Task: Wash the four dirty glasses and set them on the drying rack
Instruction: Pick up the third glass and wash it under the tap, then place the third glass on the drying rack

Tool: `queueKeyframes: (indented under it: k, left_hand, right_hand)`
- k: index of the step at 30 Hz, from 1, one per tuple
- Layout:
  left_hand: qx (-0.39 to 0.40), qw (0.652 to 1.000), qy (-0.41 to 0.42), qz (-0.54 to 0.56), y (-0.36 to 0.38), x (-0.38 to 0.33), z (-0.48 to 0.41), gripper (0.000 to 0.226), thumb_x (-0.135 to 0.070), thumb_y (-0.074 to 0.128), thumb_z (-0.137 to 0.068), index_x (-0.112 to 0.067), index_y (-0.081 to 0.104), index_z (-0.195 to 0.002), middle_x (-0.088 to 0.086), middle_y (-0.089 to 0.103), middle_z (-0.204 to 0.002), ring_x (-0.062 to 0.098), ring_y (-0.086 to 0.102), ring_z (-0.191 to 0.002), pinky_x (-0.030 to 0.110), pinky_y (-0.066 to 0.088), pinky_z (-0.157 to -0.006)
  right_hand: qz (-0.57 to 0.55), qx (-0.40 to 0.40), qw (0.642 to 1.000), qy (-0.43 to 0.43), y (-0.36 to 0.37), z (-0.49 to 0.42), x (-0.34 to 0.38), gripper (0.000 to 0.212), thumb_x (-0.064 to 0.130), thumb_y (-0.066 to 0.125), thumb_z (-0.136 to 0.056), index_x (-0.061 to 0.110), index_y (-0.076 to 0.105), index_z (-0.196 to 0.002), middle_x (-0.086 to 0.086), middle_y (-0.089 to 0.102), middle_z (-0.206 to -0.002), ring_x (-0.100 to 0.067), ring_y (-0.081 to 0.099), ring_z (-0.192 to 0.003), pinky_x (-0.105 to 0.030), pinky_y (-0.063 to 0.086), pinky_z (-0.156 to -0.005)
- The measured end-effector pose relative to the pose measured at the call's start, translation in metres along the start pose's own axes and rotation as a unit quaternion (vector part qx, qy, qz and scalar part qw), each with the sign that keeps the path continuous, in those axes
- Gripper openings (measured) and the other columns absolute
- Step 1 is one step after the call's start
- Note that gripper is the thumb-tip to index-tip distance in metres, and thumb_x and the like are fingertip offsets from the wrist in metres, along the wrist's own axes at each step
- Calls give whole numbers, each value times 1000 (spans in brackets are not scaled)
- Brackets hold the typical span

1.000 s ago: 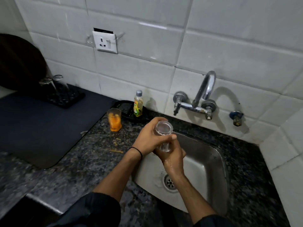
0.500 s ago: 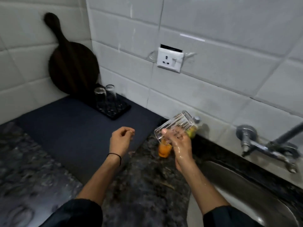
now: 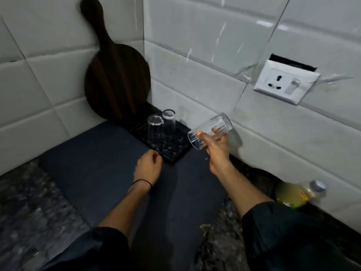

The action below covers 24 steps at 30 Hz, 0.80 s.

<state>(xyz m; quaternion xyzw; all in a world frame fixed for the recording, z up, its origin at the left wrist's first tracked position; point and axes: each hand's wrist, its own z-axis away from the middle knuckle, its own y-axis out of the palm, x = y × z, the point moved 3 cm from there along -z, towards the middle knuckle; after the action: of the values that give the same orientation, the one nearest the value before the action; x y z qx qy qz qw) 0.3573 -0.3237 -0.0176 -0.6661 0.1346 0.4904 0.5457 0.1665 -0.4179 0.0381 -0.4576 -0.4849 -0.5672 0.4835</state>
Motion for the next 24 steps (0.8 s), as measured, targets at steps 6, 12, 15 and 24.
queueKeyframes:
  k: [6,12,15,24]
  left_hand:
    - [-46,996,25,-77,23,21,-39,34,-31,51,-99,-12,54,-127,10,50,-132,30,50,-116,47,44,-97]
    - [-97,990,21,-99,40,37,-37,32,-29,58,-93,-14,57,-121,4,48,-131,26,43,-114,41,37,-92]
    - [-103,987,36,-117,43,41,-36,35,-29,59,-92,-16,57,-124,1,47,-132,24,42,-115,40,38,-94]
    - [-115,984,39,-128,46,41,-36,36,-27,59,-90,-17,56,-125,0,49,-130,23,43,-115,40,39,-94]
  right_hand:
    - [127,5,990,-62,36,-56,-27,51,19,91,-67,31,53,-98,5,72,-99,-12,71,-91,-32,59,-84]
    - [207,34,970,-121,53,-82,-45,60,26,93,-63,42,51,-102,17,69,-92,-1,68,-87,-34,60,-84]
    - [225,35,965,-131,57,-89,-52,57,32,93,-60,49,52,-97,21,68,-91,-1,68,-87,-38,59,-86]
    - [287,64,943,-156,62,-89,-58,66,49,88,-56,39,52,-111,31,60,-96,-20,63,-107,-49,54,-95]
